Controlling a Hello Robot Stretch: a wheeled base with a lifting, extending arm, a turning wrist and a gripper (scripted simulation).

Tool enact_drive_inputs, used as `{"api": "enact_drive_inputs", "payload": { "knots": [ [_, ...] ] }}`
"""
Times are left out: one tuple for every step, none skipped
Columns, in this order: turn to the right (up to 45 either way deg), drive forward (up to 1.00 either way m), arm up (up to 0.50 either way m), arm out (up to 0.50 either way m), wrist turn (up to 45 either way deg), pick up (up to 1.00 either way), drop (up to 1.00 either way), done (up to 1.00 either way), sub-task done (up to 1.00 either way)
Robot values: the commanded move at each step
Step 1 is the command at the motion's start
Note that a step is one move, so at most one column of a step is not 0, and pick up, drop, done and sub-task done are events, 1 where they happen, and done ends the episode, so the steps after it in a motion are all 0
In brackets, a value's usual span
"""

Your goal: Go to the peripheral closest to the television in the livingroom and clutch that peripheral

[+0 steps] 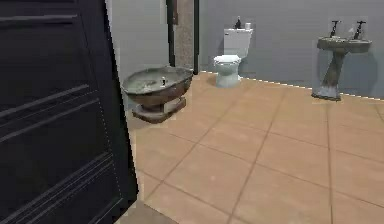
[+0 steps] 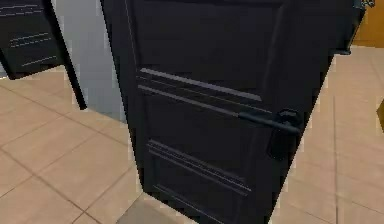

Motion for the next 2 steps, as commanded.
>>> {"api": "enact_drive_inputs", "payload": {
  "knots": [
    [42.0, 0.0, 0.0, 0.0, 0.0, 0.0, 0.0, 0.0, 0.0],
    [0.0, 1.0, 0.0, 0.0, 0.0, 0.0, 0.0, 0.0, 0.0]
  ]
}}
